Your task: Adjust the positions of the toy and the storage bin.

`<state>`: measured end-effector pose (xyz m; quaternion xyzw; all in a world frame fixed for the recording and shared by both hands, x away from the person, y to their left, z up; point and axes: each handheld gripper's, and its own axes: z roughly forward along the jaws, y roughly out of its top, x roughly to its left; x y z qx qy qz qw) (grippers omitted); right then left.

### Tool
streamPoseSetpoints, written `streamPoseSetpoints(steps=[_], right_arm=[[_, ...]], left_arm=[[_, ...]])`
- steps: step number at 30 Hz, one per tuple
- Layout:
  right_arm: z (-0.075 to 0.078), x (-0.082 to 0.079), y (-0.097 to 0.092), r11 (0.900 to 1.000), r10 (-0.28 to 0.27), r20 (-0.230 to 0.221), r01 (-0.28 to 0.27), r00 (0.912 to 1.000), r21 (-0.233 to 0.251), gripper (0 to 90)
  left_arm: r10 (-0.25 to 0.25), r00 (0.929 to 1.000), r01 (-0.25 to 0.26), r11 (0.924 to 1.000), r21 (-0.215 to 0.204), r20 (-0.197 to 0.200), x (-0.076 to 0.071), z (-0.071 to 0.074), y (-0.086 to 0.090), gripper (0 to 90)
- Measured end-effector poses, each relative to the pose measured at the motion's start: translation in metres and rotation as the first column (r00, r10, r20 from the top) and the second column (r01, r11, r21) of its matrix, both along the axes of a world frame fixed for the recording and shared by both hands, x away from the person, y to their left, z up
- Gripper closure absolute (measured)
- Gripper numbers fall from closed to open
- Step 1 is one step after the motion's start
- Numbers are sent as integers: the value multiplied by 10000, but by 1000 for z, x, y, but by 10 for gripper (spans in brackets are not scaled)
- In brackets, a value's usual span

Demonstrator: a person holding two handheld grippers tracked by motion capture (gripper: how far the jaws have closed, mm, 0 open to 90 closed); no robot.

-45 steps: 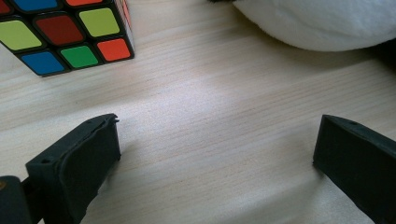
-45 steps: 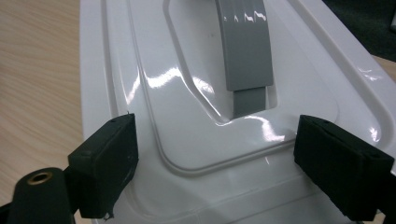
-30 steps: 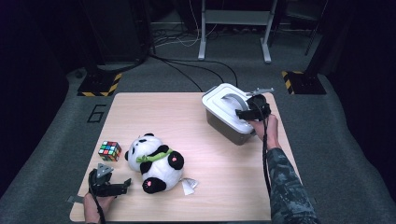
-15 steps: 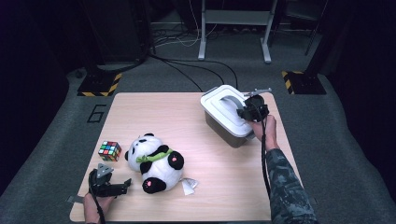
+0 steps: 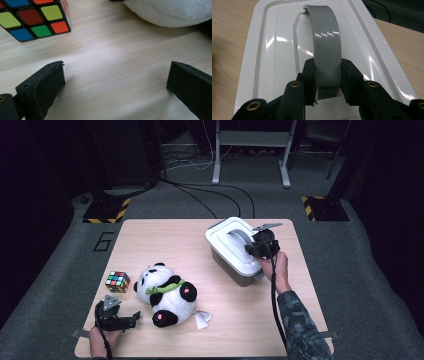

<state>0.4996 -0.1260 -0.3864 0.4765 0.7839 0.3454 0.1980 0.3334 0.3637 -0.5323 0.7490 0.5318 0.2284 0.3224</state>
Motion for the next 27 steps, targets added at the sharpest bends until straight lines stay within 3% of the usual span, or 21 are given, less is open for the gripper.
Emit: streamPoseSetpoints(steps=[10, 27], right_arm=[[0, -20, 21, 9998, -155, -181, 158, 9997, 142, 672], [0, -34, 48, 9997, 186, -271, -181, 9995, 161, 672]], left_arm=[[-33, 10000, 33, 10000, 2, -8, 0, 0, 0, 15], [-294, 9996, 294, 9995, 93, -16, 0, 1, 1, 23]])
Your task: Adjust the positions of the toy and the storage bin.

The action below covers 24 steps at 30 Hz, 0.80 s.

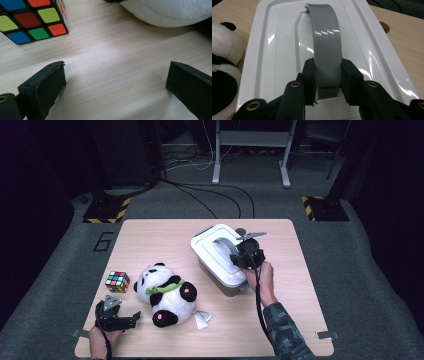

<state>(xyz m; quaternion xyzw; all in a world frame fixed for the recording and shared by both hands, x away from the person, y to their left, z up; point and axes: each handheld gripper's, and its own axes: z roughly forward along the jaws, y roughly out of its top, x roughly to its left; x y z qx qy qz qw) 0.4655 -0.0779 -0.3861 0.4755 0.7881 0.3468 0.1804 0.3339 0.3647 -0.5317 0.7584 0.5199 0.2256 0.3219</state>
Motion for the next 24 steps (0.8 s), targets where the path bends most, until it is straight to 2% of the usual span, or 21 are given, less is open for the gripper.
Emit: streamPoseSetpoints(steps=[8, 11, 13, 21, 22, 24], right_arm=[[0, -1, 11, 10000, 58, -48, -58, 10000, -19, 672], [0, -3, 14, 9999, 128, -34, -128, 9999, -45, 672], [1, -4, 17, 9998, 190, -89, -191, 9998, -81, 672], [3, -7, 25, 9987, 450, -287, -456, 9986, -218, 672], [3, -8, 26, 9988, 431, -298, -437, 9986, -217, 672], [2, -9, 26, 9991, 398, -297, -403, 9988, -161, 672]], left_arm=[[77, 10000, -77, 9999, -140, 1, 1, 0, 0, 21], [15, 9999, -16, 10000, -61, -130, 0, 1, 1, 22], [89, 10000, -89, 9999, -107, 8, 1, 0, 1, 24], [201, 9998, -201, 9997, -143, -35, 0, 0, 1, 27], [248, 9997, -247, 9995, -182, 60, 0, 0, 0, 28], [233, 9997, -233, 9996, -179, 5, 0, 0, 1, 33]])
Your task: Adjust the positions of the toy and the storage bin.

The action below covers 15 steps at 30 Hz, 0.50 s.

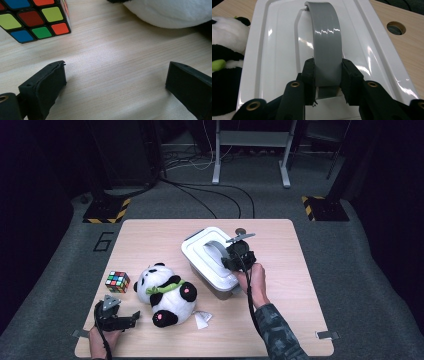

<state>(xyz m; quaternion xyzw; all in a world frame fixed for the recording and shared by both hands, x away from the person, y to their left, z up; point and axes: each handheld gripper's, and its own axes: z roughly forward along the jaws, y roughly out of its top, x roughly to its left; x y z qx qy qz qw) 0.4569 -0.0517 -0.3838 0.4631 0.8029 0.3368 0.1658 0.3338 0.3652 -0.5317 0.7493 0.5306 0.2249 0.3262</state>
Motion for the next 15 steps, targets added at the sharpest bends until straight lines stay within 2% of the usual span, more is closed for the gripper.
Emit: streamPoseSetpoints(steps=[6, 15], right_arm=[[0, -1, 2, 9999, 35, -53, -34, 10000, 104, 672], [-2, -5, 4, 9996, 123, 106, -126, 9999, 243, 671]], left_arm=[[19, 10000, -19, 10000, -45, 31, 0, 0, 0, 36], [-50, 10000, 50, 10000, 3, -50, 0, 0, 0, 32]])
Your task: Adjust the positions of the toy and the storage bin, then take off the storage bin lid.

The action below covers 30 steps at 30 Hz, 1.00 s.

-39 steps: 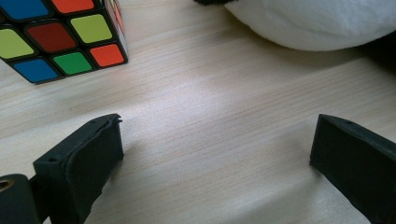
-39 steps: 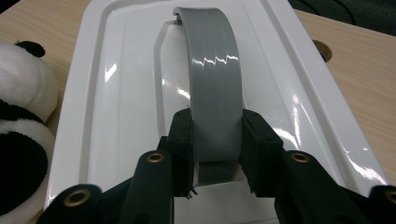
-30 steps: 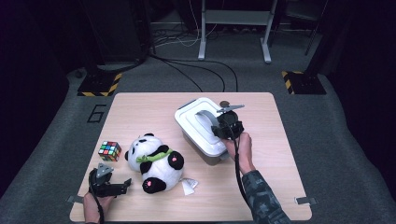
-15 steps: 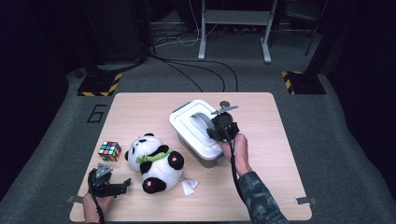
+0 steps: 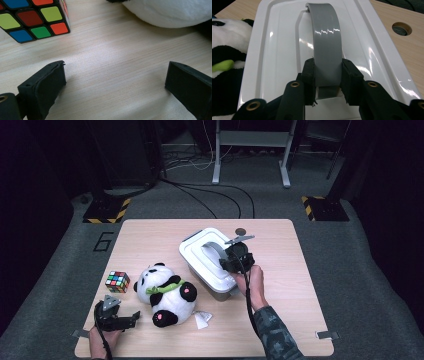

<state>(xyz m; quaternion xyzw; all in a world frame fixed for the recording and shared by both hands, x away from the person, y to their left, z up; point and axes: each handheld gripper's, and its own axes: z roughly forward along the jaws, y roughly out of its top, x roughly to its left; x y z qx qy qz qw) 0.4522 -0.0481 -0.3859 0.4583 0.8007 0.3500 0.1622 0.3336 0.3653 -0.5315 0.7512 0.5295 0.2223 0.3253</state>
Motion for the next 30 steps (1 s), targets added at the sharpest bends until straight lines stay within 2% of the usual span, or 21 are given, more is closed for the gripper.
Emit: streamPoseSetpoints(steps=[9, 11, 14, 18, 23, 27, 28, 29, 30], right_arm=[[1, 2, 0, 9998, 211, -18, -211, 9998, -52, 653], [1, 3, -2, 9995, 194, -58, -192, 9998, 259, 513], [5, 5, -1, 10000, 33, 177, -34, 9998, 61, 351], [5, 12, 1, 9997, 117, 283, -110, 9995, -226, 293], [5, 22, 8, 9976, 432, 375, -411, 9984, -559, 347], [4, 28, 13, 9950, 727, 163, -714, 9972, -693, 536], [4, 29, 14, 9946, 703, 257, -681, 9972, -780, 579], [4, 29, 15, 9948, 767, 251, -748, 9967, -698, 636], [4, 30, 15, 9947, 860, 221, -846, 9961, -580, 655]], left_arm=[[3, 10000, -3, 10000, 7, -3, 0, 0, 0, 31], [2, 10000, -2, 10000, 16, 0, 0, 0, 0, 31], [11, 10000, -11, 10000, -15, 58, 0, 0, 0, 30], [-1, 10000, 1, 10000, 25, 56, 0, -1, -1, 26], [0, 10000, 0, 10000, 19, 58, 0, -1, -1, 26], [-28, 10000, 28, 10000, 71, -17, 0, 0, 0, 26], [-32, 10000, 32, 10000, 75, -11, 0, 0, -1, 27], [-37, 10000, 37, 10000, 62, -20, 0, 0, -1, 27], [-32, 10000, 32, 10000, 78, -12, 0, 0, -1, 27]])
